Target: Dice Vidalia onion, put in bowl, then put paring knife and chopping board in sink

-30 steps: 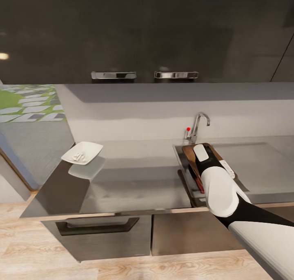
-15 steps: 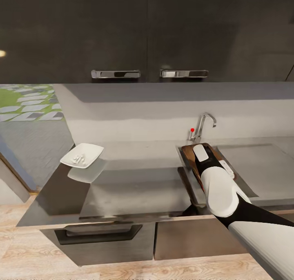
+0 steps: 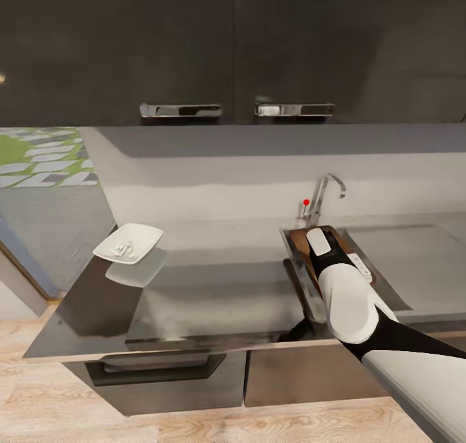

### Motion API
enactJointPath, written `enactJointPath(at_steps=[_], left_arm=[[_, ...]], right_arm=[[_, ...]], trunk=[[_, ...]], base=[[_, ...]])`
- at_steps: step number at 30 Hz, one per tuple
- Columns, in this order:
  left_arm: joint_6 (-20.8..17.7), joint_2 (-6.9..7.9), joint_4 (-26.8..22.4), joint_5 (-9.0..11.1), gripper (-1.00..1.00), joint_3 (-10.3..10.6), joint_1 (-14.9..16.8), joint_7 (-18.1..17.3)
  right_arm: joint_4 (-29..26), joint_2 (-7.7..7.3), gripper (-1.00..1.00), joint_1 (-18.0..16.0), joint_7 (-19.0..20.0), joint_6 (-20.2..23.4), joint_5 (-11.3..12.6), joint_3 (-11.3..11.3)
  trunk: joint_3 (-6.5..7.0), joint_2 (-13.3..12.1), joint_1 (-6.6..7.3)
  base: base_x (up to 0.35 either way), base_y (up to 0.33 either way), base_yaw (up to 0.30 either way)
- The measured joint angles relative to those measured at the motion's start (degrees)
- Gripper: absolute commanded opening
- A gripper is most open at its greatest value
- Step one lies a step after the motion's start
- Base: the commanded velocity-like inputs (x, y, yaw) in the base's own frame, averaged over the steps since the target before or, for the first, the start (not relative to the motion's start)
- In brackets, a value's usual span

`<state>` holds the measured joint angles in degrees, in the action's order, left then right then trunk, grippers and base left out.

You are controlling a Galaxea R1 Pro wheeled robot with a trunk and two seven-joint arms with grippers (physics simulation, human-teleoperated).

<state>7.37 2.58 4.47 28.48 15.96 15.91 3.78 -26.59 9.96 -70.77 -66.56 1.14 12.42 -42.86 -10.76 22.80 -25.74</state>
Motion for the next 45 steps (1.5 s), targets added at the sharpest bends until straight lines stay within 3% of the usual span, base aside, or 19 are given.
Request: enactJointPath(at_steps=[45], left_arm=[[0.0,0.01,0.0,0.0,1.00,0.0,0.0,0.0]], right_arm=[[0.0,0.00,-1.00,0.1,0.1,0.0,-0.2,-0.2]], trunk=[[-4.12,0.0,-0.01]], base=[[0.039,-0.006,0.000]])
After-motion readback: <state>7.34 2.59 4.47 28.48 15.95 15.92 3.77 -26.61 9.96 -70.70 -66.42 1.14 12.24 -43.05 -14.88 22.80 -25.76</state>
